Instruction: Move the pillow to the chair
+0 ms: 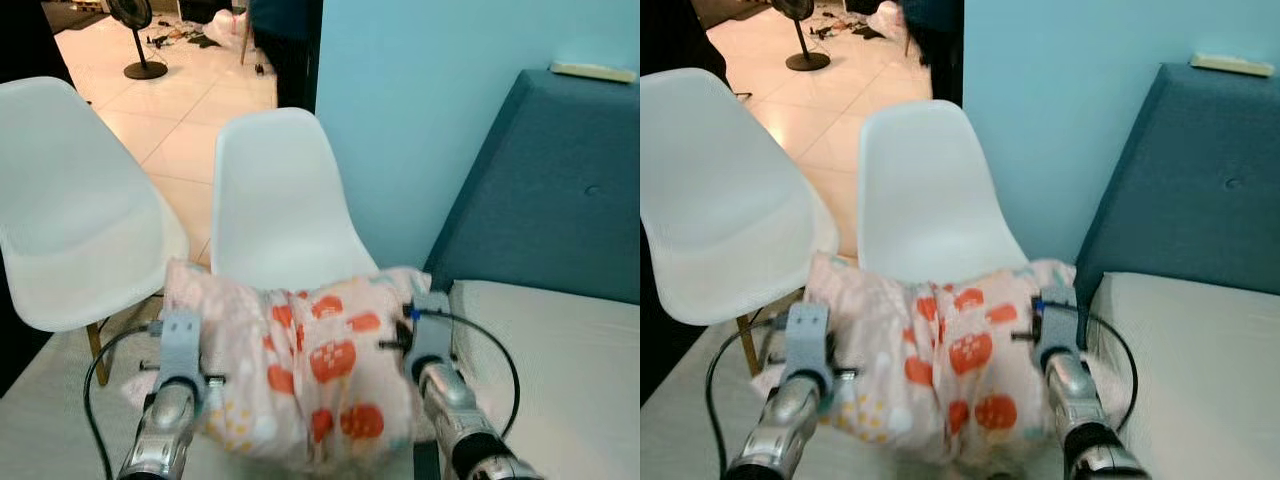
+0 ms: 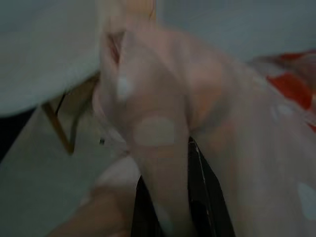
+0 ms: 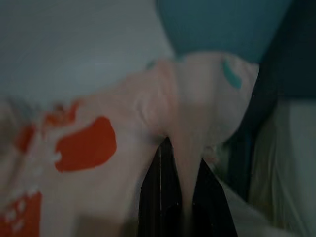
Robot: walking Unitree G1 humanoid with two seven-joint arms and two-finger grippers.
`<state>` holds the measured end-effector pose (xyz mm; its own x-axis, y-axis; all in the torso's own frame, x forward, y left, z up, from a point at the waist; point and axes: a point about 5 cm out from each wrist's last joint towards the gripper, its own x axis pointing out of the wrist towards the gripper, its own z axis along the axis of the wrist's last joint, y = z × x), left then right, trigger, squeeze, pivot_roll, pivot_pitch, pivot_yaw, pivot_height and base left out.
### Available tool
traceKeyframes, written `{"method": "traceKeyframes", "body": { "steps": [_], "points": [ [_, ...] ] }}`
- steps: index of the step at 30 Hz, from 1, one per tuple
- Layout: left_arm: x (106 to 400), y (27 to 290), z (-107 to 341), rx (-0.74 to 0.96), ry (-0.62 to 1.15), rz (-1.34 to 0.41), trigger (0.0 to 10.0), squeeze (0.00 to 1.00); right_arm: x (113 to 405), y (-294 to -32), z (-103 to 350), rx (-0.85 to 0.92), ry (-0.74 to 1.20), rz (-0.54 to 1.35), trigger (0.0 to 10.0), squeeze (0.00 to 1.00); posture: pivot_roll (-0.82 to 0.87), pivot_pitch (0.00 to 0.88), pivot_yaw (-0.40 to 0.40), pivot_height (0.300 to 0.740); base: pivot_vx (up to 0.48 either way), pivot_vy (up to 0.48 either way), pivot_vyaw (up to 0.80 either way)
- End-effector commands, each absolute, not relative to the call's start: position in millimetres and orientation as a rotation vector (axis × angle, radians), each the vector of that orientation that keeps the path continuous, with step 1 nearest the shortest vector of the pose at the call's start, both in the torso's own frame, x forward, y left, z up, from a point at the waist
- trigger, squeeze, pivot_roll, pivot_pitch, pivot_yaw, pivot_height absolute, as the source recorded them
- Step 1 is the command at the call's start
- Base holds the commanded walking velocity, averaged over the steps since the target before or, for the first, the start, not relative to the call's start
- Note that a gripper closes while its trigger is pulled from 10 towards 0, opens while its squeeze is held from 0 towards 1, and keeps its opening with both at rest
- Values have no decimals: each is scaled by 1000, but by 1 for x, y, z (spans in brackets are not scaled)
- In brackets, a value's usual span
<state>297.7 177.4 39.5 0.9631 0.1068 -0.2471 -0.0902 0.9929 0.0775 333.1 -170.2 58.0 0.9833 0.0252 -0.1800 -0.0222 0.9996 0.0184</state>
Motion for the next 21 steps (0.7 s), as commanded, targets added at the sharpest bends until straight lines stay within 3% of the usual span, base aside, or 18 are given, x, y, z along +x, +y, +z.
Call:
{"method": "traceKeyframes", "body": {
  "steps": [1,10,21],
  "points": [
    [305,177,53,33,172,101,10000,0,342,-171,78,62,72,10,10000,0,-27,140,-57,720,0,0,0],
    [319,185,85,12,22,87,10000,0,352,-165,104,111,-49,30,10000,0,-20,111,-52,720,0,0,0],
    [315,184,74,101,82,90,10000,0,345,-154,78,46,83,66,10000,0,-10,105,-60,720,0,0,0]
  ]
}}
